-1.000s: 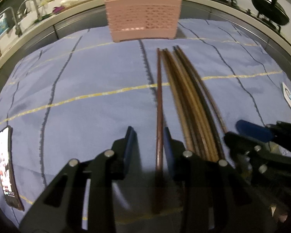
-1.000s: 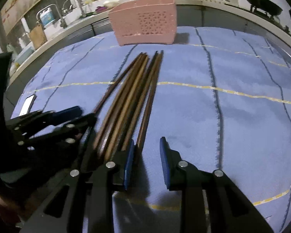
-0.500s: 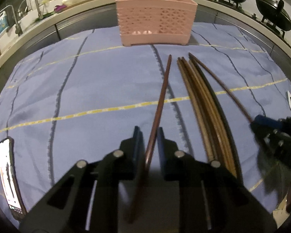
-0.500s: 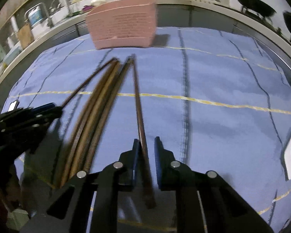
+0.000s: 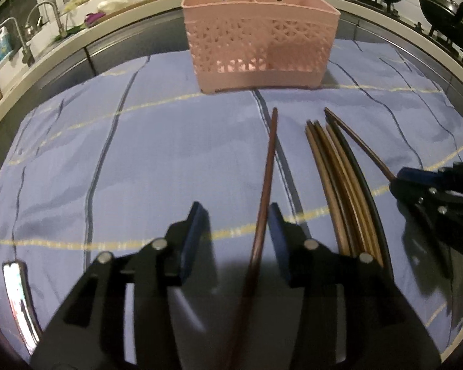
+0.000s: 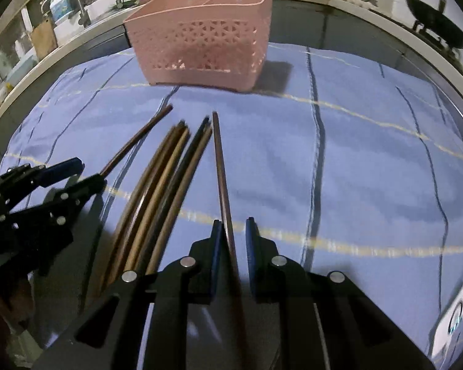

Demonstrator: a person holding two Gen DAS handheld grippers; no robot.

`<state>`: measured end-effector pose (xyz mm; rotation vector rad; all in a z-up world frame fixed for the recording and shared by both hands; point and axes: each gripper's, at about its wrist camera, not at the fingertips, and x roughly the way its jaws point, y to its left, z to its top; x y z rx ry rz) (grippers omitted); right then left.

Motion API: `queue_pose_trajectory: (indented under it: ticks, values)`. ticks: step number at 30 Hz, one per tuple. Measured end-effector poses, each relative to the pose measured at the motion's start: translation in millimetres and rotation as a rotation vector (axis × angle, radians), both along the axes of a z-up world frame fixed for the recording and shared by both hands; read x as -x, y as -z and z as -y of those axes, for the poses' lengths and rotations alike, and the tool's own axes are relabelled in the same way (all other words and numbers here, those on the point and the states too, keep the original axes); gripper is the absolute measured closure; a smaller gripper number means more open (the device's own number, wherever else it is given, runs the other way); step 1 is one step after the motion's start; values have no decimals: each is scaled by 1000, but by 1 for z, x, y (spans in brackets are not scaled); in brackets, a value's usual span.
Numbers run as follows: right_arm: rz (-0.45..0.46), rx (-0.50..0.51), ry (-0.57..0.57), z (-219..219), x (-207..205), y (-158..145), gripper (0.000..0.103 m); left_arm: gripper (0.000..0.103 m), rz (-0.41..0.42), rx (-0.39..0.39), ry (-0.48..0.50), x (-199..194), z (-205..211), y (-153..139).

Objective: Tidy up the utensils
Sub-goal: 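Grasp one brown chopstick with the left tool while the right tool grasps another, then lift both chopsticks into the pink basket and open both tools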

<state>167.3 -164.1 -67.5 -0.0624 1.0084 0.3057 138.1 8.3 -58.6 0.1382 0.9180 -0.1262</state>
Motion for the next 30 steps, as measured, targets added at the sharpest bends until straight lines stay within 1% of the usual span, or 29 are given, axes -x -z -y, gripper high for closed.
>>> queue_pose_trajectory:
  ticks: [2,3,4,5,6,9,11,14,17,21,24,26,28,30]
  values:
    - [-9,-8,-12,-2,-13,-1,87,61,5,7,9,-10,2,0]
    - [-9,-11,-15,-2,-17,-1,89,64,5,14,14,-13,3,0]
    - [-11,-21,-22,-3,-20,-1,92,74,9,28,29,-18,4,-1]
    - [-17,-33,-26,-3,-23,-1,97,89,11,30,40,-21,6,-1]
    - [-20,-39,-25,-3,-24,-1,98,97,6,42,57,-24,8,-1]
    - [-9,-70,-28,1,-20,-4,98,98,-15,91,74,-29,6,-3]
    - [26,-118,-22,8,-11,-14,98,98,-16,166,89,-25,-5,-8]
    - [118,-179,-29,16,5,-35,98,98,31,272,114,-14,-23,-29]
    - [210,-229,-45,20,19,-57,98,98,85,336,129,-4,-37,-52]
    - [319,-297,-68,18,29,-88,98,98,172,366,145,9,-48,-89]
    - [391,-322,-83,12,27,-115,98,98,241,396,164,12,-55,-123]
    - [442,-354,-88,12,18,-141,98,98,291,410,173,8,-60,-148]
    - [490,-380,-88,8,6,-167,98,98,350,427,180,0,-64,-179]
    - [544,-394,-83,5,-9,-192,98,98,404,426,180,-10,-65,-204]
